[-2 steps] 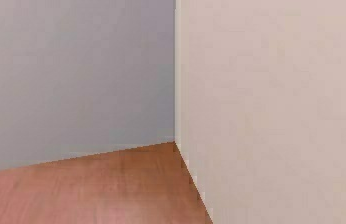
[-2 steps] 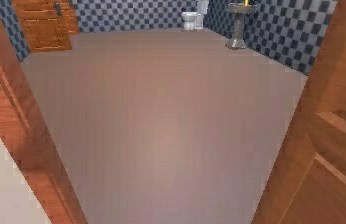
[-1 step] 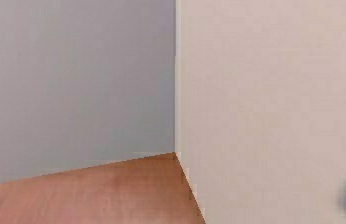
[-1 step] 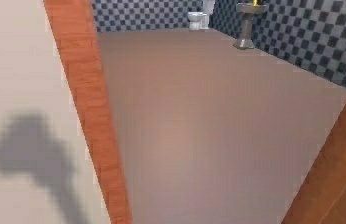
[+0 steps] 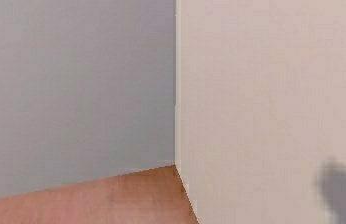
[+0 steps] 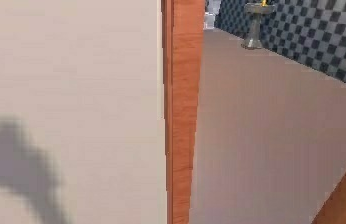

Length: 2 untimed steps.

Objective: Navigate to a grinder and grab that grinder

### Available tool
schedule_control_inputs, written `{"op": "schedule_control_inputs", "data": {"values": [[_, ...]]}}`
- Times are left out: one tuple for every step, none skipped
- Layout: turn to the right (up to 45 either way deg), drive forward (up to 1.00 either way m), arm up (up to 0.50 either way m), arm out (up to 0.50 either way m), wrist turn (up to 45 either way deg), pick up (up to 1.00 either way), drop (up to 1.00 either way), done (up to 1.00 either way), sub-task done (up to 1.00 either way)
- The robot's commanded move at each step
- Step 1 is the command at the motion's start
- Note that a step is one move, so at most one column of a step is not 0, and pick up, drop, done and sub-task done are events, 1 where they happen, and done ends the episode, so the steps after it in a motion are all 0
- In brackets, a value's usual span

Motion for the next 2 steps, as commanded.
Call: {"op": "schedule_control_inputs", "data": {"values": [[-45.0,0.00,0.00,0.00,0.0,0.00,0.00,0.00,0.00],[-45.0,0.00,0.00,0.00,0.0,0.00,0.00,0.00,0.00]]}}
